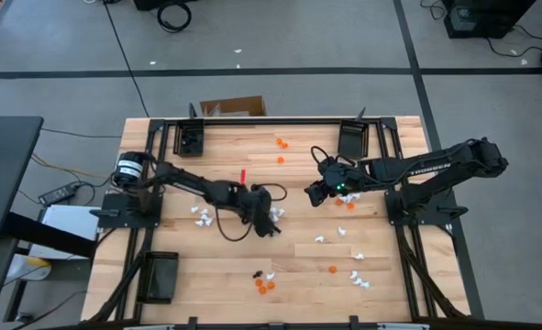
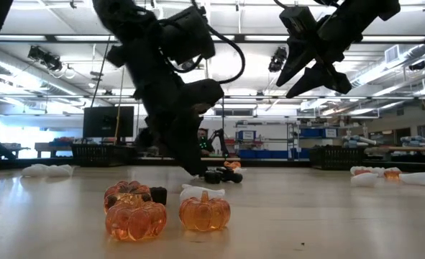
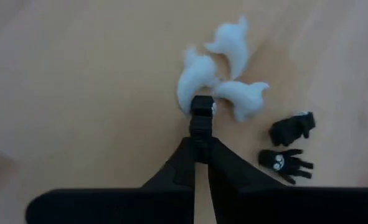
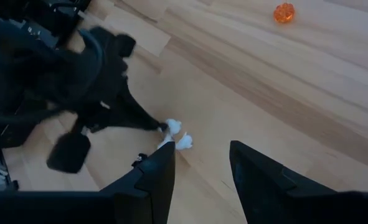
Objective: Sort Halloween decoration
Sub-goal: Put the black skeleton toy into the top left black basket
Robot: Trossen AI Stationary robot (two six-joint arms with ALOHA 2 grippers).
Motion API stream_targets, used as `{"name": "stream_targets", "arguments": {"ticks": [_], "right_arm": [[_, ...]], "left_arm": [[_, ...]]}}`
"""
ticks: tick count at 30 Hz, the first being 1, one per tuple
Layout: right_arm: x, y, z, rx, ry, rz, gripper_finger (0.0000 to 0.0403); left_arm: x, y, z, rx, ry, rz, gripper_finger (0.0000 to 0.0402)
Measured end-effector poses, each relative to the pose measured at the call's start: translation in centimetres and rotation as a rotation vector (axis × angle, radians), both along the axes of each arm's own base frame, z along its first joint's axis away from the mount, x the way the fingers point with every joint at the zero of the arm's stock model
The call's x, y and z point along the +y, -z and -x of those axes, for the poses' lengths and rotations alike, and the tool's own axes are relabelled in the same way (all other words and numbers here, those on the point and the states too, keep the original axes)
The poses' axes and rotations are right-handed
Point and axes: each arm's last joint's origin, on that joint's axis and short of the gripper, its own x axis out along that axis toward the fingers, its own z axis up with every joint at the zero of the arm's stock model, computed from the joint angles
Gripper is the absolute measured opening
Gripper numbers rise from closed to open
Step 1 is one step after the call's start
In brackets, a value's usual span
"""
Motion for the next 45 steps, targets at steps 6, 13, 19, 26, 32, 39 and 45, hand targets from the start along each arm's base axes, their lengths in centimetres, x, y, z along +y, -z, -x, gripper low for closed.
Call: {"name": "stream_targets", "arguments": {"ticks": [6, 13, 19, 26, 32, 39, 45], "right_arm": [[0.0, 0.0, 0.0, 0.004, 0.004, -0.003, 0.0160], [0.0, 0.0, 0.0, -0.006, 0.022, -0.021, 0.0160], [0.0, 0.0, 0.0, -0.010, 0.038, -0.030, 0.0160], [0.2, 0.0, 0.0, -0.020, 0.090, -0.019, 0.0160], [0.3, -0.1, 0.1, -0.028, 0.134, 0.036, 0.0160], [0.0, -0.2, 0.0, -0.047, 0.160, 0.055, 0.0161], [0.1, -0.2, 0.0, -0.044, 0.138, 0.029, 0.0160]], "left_arm": [[3.1, -4.6, 0.7, -0.038, -0.010, -0.030, 0.0036], [10.4, -9.0, 5.0, -0.022, -0.157, -0.092, 0.0037], [16.4, -11.8, 11.5, 0.081, -0.345, -0.150, 0.0038], [19.8, -12.5, 17.6, 0.248, -0.520, -0.139, 0.0039], [20.8, -9.8, 20.2, 0.350, -0.612, -0.089, 0.0062], [20.6, -9.4, 20.3, 0.357, -0.600, -0.078, 0.0175], [18.5, -9.7, 17.3, 0.157, -0.384, 0.076, 0.0230]]}}
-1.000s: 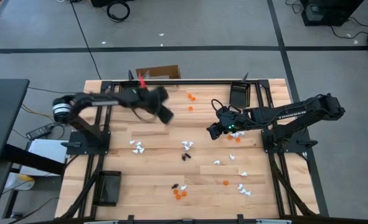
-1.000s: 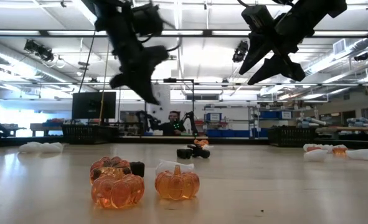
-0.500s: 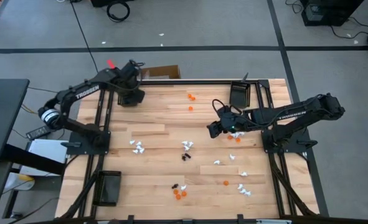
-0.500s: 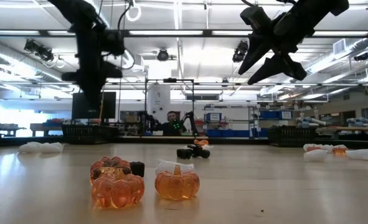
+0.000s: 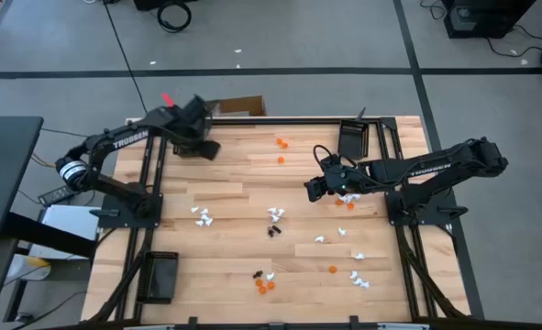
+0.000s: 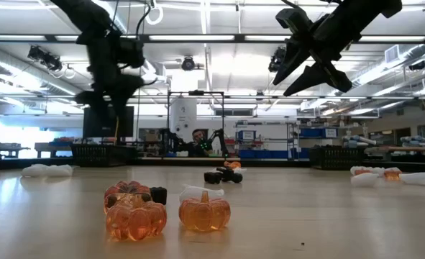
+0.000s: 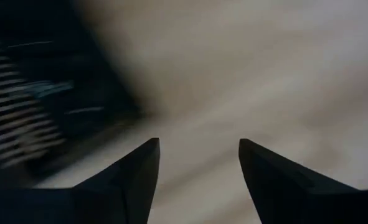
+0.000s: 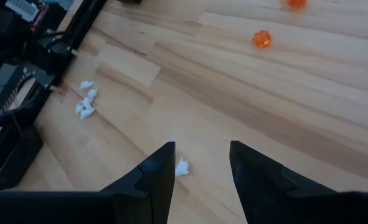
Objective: Sort Halloween decoration
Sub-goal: Put the black skeleton toy into the top left black basket
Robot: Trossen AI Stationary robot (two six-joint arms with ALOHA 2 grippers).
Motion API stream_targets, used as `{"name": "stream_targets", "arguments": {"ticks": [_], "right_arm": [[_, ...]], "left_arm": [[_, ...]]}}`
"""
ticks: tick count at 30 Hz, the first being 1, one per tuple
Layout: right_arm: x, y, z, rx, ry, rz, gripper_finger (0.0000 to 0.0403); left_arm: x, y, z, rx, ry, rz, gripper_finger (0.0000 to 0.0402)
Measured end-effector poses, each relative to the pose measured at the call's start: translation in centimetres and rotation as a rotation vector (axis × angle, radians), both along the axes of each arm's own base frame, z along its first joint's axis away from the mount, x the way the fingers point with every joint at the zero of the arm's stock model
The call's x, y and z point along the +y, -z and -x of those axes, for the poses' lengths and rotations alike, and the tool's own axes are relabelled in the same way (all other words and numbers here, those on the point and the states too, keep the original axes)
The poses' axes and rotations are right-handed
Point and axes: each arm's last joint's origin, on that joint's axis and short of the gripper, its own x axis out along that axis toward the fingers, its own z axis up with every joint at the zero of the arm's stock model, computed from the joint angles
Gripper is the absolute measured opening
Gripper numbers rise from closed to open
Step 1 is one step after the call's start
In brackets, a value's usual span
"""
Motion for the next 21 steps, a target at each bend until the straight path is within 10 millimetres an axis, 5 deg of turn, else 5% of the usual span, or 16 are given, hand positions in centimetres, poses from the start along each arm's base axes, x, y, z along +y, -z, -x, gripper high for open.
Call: {"name": "stream_targets", "arguments": {"ticks": [6, 10, 14, 21], "right_arm": [[-0.3, 0.1, 0.0, 0.010, 0.032, 0.027, 0.0160], [-0.4, 0.1, 0.0, 0.012, 0.038, 0.030, 0.0160], [-0.4, 0.1, 0.0, 0.014, 0.030, 0.030, 0.0160], [-0.5, 0.0, -0.1, -0.001, 0.030, 0.025, 0.0160]], "left_arm": [[-7.2, 1.3, -6.7, -0.279, 0.590, -0.156, 0.0210], [-13.3, 2.7, -9.0, -0.449, 0.922, -0.293, 0.0187], [-17.1, 3.8, -10.5, -0.528, 0.970, -0.375, 0.0173], [-20.0, 8.0, -12.9, -0.505, 1.037, -0.336, 0.0169]]}}
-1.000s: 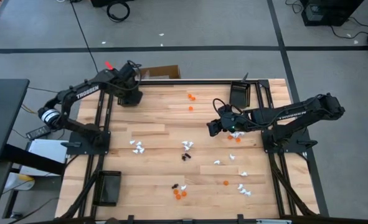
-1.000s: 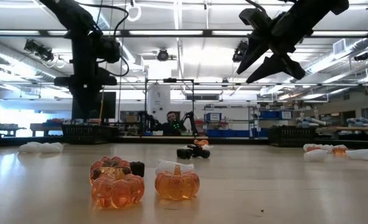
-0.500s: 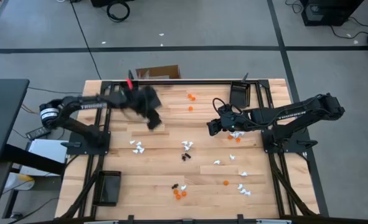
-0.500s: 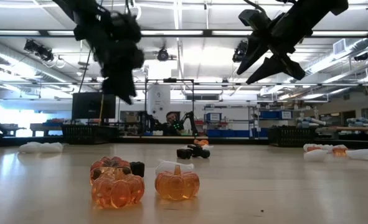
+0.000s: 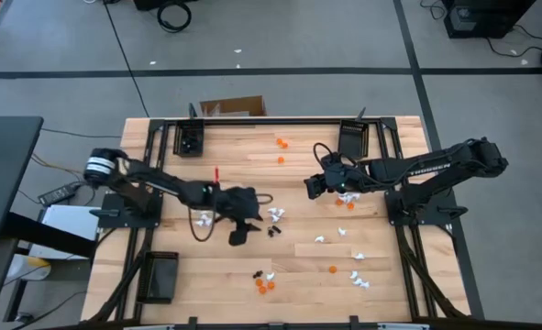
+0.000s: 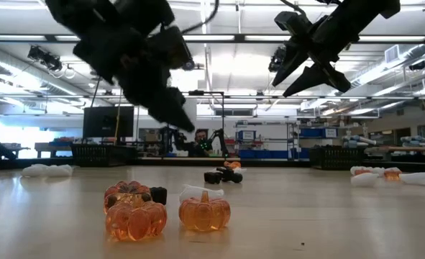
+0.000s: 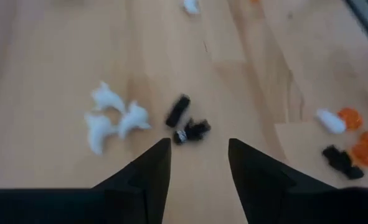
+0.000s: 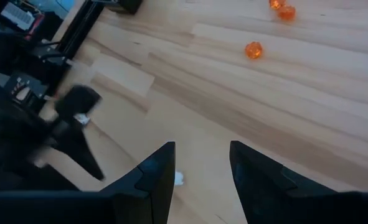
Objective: Sort Halloween decoration
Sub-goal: Put the black skeleton toy into the top left black basket
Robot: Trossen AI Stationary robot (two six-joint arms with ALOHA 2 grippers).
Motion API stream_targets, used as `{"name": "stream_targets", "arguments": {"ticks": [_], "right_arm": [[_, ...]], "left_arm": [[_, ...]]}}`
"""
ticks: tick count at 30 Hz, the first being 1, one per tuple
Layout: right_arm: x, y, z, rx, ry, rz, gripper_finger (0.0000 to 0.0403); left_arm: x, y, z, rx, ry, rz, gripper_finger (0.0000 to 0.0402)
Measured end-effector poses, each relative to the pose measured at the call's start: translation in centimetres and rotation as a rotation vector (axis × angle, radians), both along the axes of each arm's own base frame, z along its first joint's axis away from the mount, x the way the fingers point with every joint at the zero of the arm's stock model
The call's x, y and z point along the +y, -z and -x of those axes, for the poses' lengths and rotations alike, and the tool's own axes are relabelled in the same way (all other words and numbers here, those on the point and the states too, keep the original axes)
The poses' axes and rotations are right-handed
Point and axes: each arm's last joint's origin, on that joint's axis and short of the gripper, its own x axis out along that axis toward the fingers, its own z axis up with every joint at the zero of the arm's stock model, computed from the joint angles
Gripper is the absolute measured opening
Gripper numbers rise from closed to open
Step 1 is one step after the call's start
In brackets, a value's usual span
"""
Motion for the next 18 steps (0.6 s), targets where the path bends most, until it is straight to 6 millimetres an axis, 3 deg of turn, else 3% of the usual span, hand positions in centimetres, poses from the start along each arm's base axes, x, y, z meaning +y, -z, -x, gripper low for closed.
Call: {"name": "stream_targets", "arguments": {"ticks": [3, 12, 18], "right_arm": [[0.0, 0.0, -0.1, -0.009, -0.017, -0.017, 0.0160], [0.7, 0.0, -0.1, -0.014, -0.081, -0.114, 0.0160], [1.8, 0.1, 0.0, -0.009, -0.117, -0.143, 0.0160]], "left_arm": [[-0.8, 1.2, -0.9, 0.022, 0.023, -0.003, 0.0169], [-1.2, 2.3, -3.4, -0.073, 0.082, -0.062, 0.0169], [-1.3, 4.5, -3.6, -0.019, 0.089, -0.072, 0.0169]]}}
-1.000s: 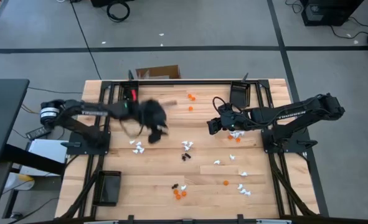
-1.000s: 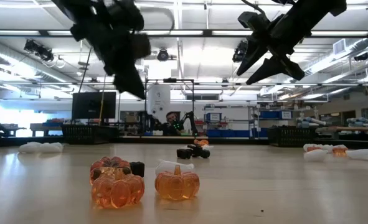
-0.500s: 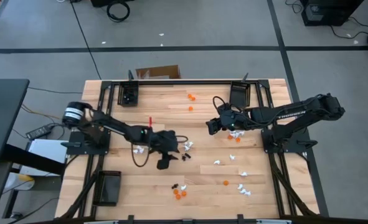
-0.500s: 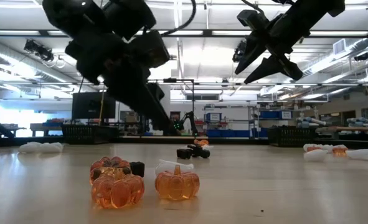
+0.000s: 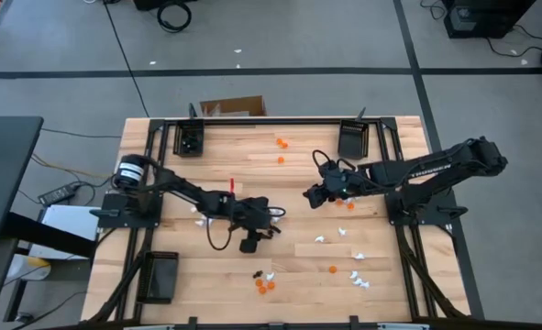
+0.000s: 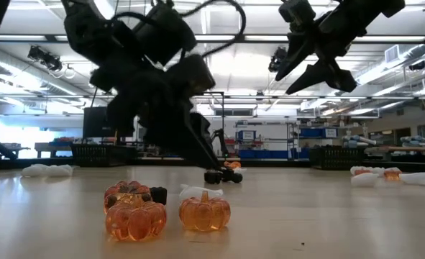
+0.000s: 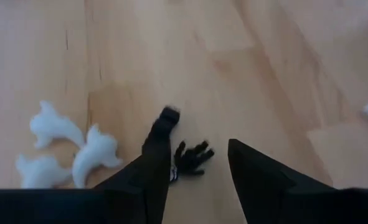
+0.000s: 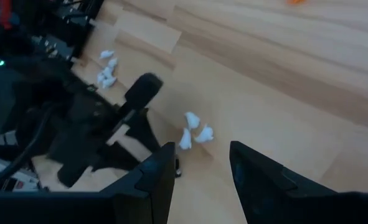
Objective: Sort Halloween decoration
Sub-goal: Put the black skeleton toy into the top left black basket
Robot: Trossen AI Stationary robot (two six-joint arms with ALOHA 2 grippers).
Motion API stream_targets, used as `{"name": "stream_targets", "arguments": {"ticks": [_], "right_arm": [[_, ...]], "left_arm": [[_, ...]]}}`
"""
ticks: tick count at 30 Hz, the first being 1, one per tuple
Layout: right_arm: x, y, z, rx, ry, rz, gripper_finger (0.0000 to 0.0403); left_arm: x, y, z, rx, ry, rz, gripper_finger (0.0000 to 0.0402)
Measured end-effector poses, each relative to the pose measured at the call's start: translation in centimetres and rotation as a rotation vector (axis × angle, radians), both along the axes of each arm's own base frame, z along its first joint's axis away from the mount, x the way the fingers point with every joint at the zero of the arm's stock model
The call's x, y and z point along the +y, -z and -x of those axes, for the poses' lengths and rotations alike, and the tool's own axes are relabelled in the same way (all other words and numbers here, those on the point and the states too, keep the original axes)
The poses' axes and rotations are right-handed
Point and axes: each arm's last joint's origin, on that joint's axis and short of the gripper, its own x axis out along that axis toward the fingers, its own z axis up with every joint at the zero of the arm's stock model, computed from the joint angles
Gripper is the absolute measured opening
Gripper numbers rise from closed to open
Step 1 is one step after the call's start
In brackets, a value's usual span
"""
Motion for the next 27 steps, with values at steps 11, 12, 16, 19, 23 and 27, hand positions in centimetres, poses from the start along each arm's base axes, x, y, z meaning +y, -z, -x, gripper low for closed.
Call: {"name": "stream_targets", "arguments": {"ticks": [11, 12, 16, 19, 23, 27], "right_arm": [[1.0, 0.0, 0.1, -0.003, -0.023, -0.010, 0.0160], [1.0, 0.0, 0.1, -0.002, -0.020, -0.008, 0.0160], [0.9, 0.0, 0.1, -0.004, -0.001, 0.011, 0.0160], [0.7, 0.0, 0.1, -0.006, 0.019, 0.029, 0.0160], [0.4, 0.0, 0.1, -0.008, 0.046, 0.048, 0.0160], [0.1, 0.0, 0.1, -0.008, 0.079, 0.070, 0.0160]], "left_arm": [[0.2, 1.3, -0.1, 0.043, -0.029, -0.045, 0.0148], [0.2, 1.4, 0.0, 0.055, -0.034, -0.051, 0.0142], [0.4, 1.6, 0.4, 0.112, -0.040, -0.061, 0.0124], [0.5, 1.5, 0.6, 0.133, -0.057, -0.050, 0.0114], [0.8, -0.1, 1.4, 0.163, -0.104, -0.019, 0.0095], [2.5, -3.3, 2.6, 0.159, -0.187, 0.021, 0.0075]]}}
